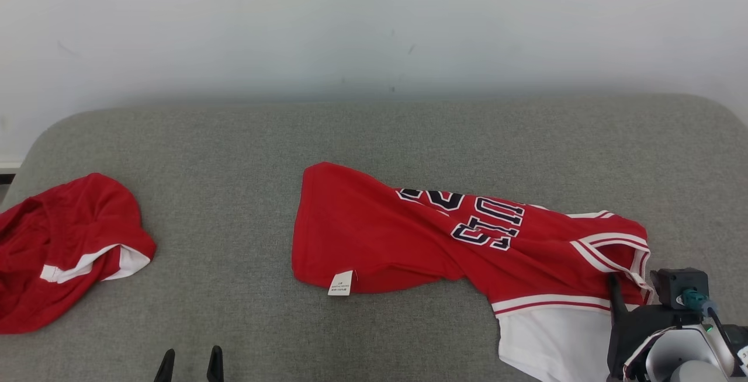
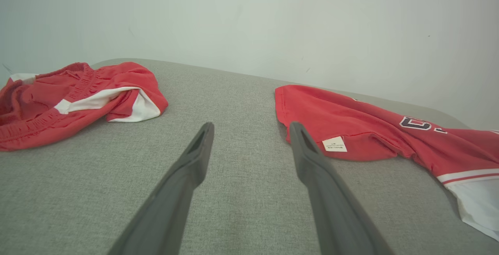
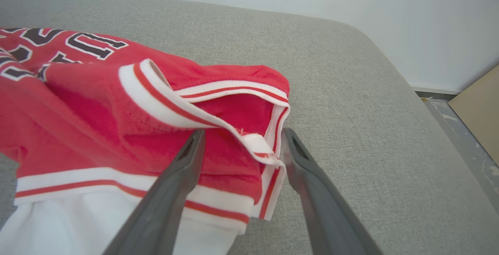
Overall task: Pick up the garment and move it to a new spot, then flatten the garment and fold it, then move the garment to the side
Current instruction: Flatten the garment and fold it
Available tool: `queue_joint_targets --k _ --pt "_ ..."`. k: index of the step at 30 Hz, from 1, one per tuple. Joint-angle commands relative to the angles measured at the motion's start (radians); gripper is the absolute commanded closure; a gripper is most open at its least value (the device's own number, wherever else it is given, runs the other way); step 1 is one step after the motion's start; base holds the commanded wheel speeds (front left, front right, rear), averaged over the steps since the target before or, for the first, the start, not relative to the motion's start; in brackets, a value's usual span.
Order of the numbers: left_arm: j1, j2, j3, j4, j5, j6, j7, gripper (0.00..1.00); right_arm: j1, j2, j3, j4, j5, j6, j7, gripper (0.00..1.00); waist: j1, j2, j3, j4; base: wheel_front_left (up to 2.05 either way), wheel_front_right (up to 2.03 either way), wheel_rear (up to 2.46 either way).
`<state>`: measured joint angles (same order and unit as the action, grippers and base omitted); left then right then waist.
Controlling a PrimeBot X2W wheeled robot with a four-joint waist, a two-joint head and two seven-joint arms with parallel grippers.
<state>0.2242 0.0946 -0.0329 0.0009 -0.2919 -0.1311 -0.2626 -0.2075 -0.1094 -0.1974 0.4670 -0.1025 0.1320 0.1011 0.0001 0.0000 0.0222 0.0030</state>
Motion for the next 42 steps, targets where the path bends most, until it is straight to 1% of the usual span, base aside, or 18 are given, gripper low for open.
queue_joint_targets --k 1,2,3,10,17,23,27,28,29,30,34,37,42 --pt "-0.006 0.005 -0.001 0.001 -0.004 0.001 -0.003 0.0 -0.012 -0.009 0.002 0.005 0.004 -0.003 -0.002 0.56 -0.0001 0.0 0.014 0.003 0.0 0.0 0.0" --pt "-0.009 0.005 -0.001 0.002 -0.003 0.001 -0.003 0.0 -0.019 -0.011 0.004 0.01 0.008 -0.003 -0.003 0.96 -0.0001 0.0 0.018 0.003 0.0 0.0 0.0" --pt "-0.012 0.005 -0.001 0.001 -0.002 0.001 -0.003 0.0 -0.026 -0.013 0.007 0.016 0.012 -0.003 -0.001 1.0 -0.0001 0.0 0.025 0.004 0.0 0.0 0.0" --pt "-0.033 0.012 -0.007 -0.002 -0.004 0.001 -0.003 0.0 -0.089 -0.029 0.017 0.047 0.032 -0.003 -0.001 1.0 -0.0001 0.0 0.07 0.006 0.0 0.0 0.0" --pt "-0.071 0.022 -0.017 -0.012 -0.002 0.001 -0.003 0.0 -0.207 -0.063 0.026 0.055 0.039 -0.003 0.001 1.0 -0.0001 0.0 0.14 0.022 0.0 0.0 0.0" --pt "-0.108 0.031 -0.029 -0.026 0.001 0.001 -0.003 0.0 -0.329 -0.093 0.032 0.091 0.03 -0.003 0.012 1.0 -0.0001 0.0 0.206 0.055 0.0 0.0 0.0" --pt "-0.134 0.032 -0.042 -0.028 0.0 0.001 -0.003 0.0 -0.389 -0.111 0.02 0.146 0.015 -0.003 0.008 1.0 -0.0001 0.0 0.235 0.082 0.0 0.0 0.0" --pt "-0.139 0.031 -0.041 -0.027 0.0 0.001 -0.003 0.0 -0.401 -0.112 0.016 0.161 0.009 -0.003 0.004 0.8 -0.0001 0.0 0.238 0.087 0.0 0.0 0.0" --pt "-0.143 0.03 -0.042 -0.026 0.0 0.001 -0.003 0.0 -0.411 -0.115 0.011 0.175 0.004 -0.003 -0.001 0.45 -0.0001 0.0 0.24 0.092 0.0 0.0 0.0" --pt "-0.145 0.029 -0.04 -0.026 0.0 0.001 -0.003 0.0 -0.42 -0.115 0.005 0.188 -0.001 -0.003 -0.008 0.0 -0.0001 0.0 0.241 0.096 0.0 0.0 0.0" --pt "-0.144 0.024 -0.033 -0.019 0.002 0.001 -0.003 0.0 -0.44 -0.098 -0.008 0.238 0.009 -0.003 -0.05 0.0 -0.0001 0.0 0.23 0.103 0.0 0.0 0.0" --pt "-0.133 0.019 -0.025 -0.012 0.004 0.001 -0.003 0.0 -0.43 -0.098 0.0 0.256 0.019 -0.003 -0.087 0.0 -0.0001 0.0 0.206 0.1 0.0 0.0 0.0" --pt "-0.107 0.013 -0.006 0.002 0.006 0.001 -0.003 0.0 -0.363 -0.083 0.012 0.223 0.065 -0.003 -0.166 0.0 -0.0001 0.0 0.149 0.086 0.0 0.0 0.0"
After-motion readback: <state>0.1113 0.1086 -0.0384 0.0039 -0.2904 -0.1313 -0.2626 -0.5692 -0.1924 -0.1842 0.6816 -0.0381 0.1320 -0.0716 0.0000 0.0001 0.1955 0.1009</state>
